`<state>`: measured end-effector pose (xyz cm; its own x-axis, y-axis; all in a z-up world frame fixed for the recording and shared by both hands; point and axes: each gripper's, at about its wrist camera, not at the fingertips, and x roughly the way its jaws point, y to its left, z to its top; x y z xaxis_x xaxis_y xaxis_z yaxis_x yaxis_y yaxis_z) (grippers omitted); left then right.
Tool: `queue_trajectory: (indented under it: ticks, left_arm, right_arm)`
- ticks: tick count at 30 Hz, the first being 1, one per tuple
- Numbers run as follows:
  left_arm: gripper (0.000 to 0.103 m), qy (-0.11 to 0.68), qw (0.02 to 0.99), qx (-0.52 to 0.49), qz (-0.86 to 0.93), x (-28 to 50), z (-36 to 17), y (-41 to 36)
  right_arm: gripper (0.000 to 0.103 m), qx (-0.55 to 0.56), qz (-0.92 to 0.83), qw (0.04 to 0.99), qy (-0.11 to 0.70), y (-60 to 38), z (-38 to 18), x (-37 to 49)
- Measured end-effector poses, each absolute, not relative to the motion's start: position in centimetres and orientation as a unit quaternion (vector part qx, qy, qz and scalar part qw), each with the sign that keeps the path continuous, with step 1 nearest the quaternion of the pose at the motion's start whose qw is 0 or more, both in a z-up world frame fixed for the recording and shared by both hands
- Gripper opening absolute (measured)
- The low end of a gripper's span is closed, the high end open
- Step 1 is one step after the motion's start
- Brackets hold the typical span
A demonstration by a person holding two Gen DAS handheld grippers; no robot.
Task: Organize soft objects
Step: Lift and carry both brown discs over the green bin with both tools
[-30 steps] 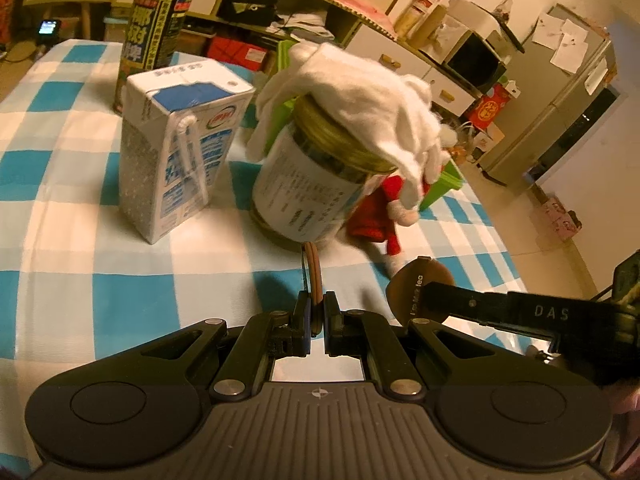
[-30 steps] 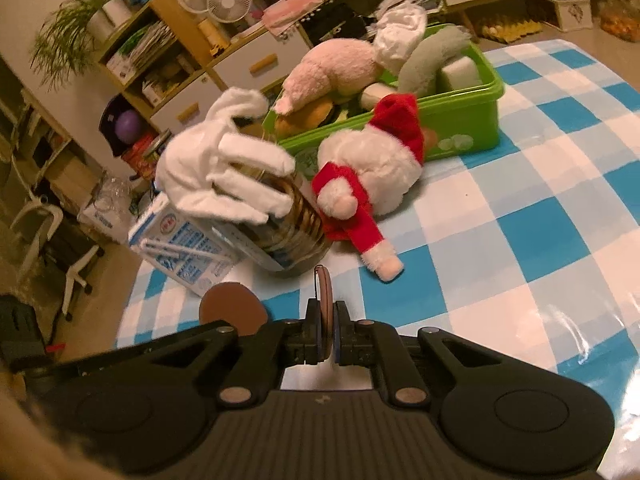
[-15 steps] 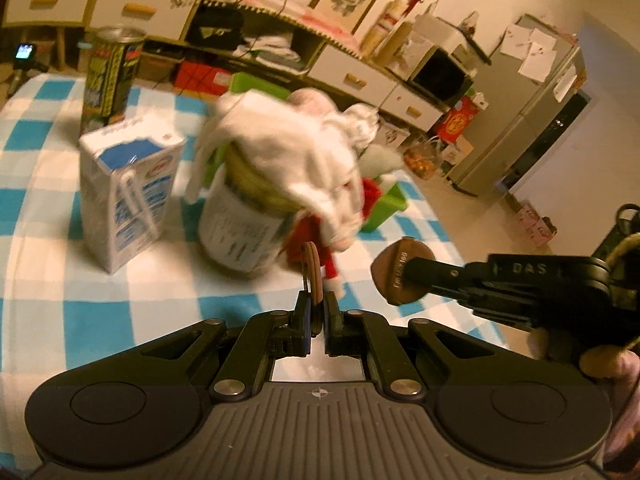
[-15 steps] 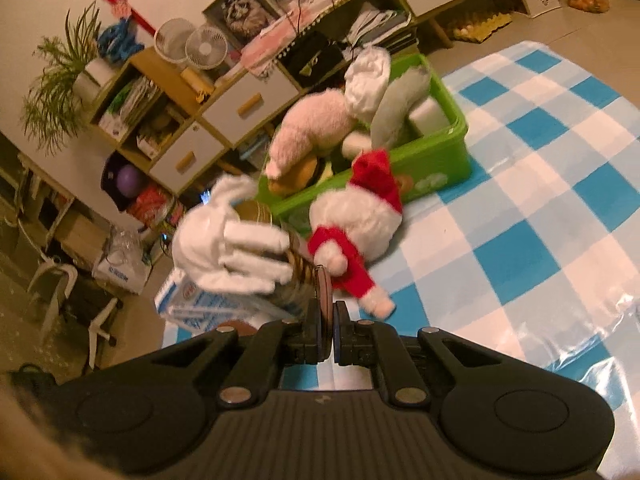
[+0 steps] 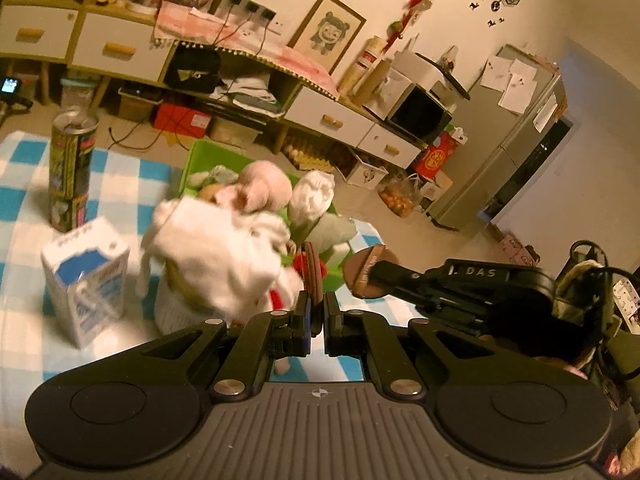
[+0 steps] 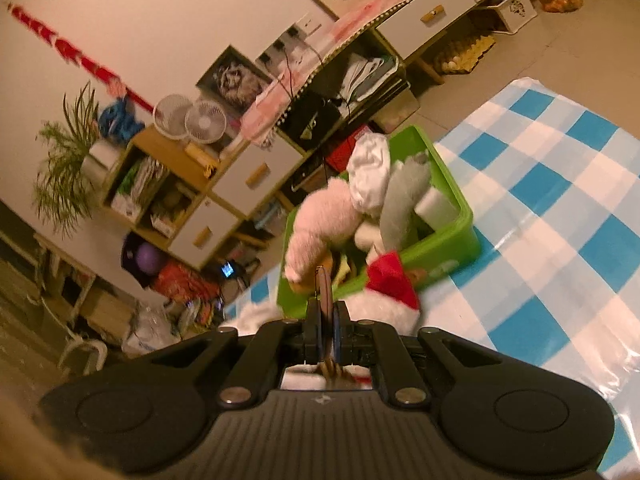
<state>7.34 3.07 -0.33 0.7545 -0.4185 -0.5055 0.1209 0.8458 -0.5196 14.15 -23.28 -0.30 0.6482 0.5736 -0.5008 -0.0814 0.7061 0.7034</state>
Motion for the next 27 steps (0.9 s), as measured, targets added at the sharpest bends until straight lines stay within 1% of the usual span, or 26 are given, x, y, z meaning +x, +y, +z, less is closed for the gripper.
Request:
queue_trajectory:
  ticks: [5,11,17,24,27]
  left_arm:
    - [0.001,0.324,0.91,-0.216,-0.144,10.3,1.2,2.1]
    - [0.001,0.34,0.909,-0.197,-0.14,14.4,2.3,0.7]
    - [0.001,0.373,0.901,-0.18,-0.126,18.1,1.4,0.1]
    - [0.001,0.437,0.875,-0.173,-0.119,22.1,-1.2,-0.8]
    - [0.001,0.447,0.872,-0.17,-0.108,23.1,-2.0,-0.9]
  right_arm:
    - [0.007,0.333,0.193,0.854,0.35,-22.9,-0.4,15.8]
    - [0.007,0.36,0.181,0.849,0.342,-22.8,-1.5,18.0]
    - [0.007,0.373,0.173,0.847,0.338,-22.6,-2.7,19.6]
    - [0.007,0.386,0.151,0.844,0.341,-22.1,-4.3,21.1]
    - [0.007,0.387,0.139,0.844,0.346,-21.8,-5.0,21.5]
